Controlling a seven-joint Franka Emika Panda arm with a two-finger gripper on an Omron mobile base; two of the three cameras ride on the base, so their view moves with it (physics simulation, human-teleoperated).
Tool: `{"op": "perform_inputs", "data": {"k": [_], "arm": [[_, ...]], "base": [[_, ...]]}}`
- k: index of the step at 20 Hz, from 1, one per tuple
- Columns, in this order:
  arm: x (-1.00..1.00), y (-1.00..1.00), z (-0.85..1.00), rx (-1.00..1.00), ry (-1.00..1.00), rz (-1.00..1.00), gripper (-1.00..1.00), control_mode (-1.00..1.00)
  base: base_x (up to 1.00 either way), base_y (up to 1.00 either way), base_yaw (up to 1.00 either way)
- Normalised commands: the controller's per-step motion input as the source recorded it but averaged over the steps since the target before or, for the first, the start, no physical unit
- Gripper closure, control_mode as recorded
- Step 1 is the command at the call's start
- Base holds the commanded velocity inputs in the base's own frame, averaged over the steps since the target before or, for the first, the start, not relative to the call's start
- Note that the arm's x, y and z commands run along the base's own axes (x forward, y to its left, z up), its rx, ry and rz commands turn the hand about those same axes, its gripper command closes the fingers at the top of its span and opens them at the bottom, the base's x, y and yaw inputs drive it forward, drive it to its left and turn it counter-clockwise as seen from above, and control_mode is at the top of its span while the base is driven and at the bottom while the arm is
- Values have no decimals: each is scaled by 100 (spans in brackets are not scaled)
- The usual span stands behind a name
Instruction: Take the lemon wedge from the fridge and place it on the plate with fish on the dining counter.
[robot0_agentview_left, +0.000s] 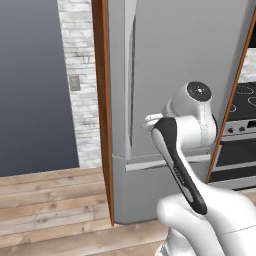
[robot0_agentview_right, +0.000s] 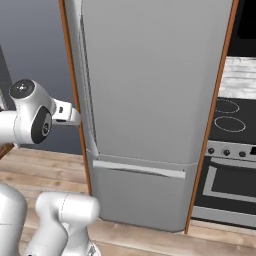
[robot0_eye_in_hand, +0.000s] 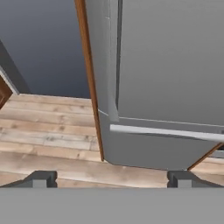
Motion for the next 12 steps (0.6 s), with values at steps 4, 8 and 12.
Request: {"op": "perform_inputs", "data": {"k": [4,8,12], "arm": [[0,0,0,0,0,0,-100,100],[0,0,3,0,-5,0,-100,-100],[37,4,8,0,-12,0,-100,-100]], "base": [[-29,0,0],[0,0,0],[0,0,0]]}}
